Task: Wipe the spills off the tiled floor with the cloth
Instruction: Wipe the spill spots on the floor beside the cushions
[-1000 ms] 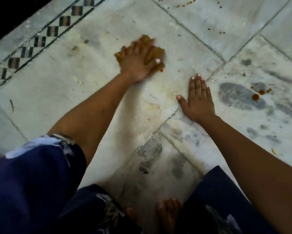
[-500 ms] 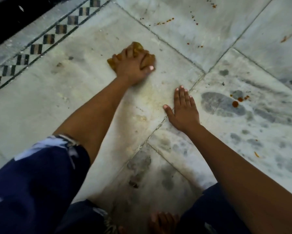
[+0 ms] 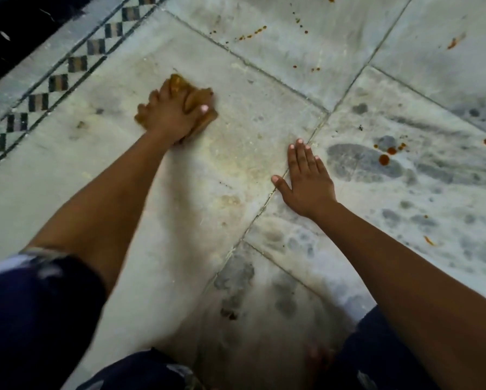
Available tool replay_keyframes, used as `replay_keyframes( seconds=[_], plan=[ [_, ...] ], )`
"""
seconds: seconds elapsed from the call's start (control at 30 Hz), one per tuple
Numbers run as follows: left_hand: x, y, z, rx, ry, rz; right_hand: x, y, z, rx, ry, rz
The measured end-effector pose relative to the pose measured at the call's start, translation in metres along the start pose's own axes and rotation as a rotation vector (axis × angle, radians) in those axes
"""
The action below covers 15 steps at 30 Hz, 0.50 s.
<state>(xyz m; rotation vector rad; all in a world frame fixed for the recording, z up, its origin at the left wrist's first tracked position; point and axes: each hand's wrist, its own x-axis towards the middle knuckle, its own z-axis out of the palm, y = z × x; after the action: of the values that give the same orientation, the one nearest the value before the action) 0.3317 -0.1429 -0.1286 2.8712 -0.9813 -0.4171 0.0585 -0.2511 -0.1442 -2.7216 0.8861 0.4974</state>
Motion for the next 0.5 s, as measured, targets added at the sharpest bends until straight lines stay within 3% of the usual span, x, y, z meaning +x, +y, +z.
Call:
replay_keyframes(
  seconds=[0.07,0.17,0.3,0.37,0.5],
  plan=[
    [0.019,0.034,-0.002,-0.014,-0.021,0.019,0.0,-0.001,0.0,0.002,0.0,-0.002],
    [-0.003,0.086,0.025,0.035,-0.023,0.217,-0.001,-0.001,0.0,0.011,0.011,0.005],
    [-0.082,0.062,0.049,0.103,0.045,0.529,0.0,0.001,0.004,0.041,0.035,-0.005],
    [-0.099,0.023,0.048,0.095,0.059,0.491,-0.001,0.002,0.007,0.049,0.069,-0.014],
    [-0.041,-0.005,0.022,0.078,0.081,0.095,0.001,0.004,0.013,0.08,0.108,-0.037]
  ],
)
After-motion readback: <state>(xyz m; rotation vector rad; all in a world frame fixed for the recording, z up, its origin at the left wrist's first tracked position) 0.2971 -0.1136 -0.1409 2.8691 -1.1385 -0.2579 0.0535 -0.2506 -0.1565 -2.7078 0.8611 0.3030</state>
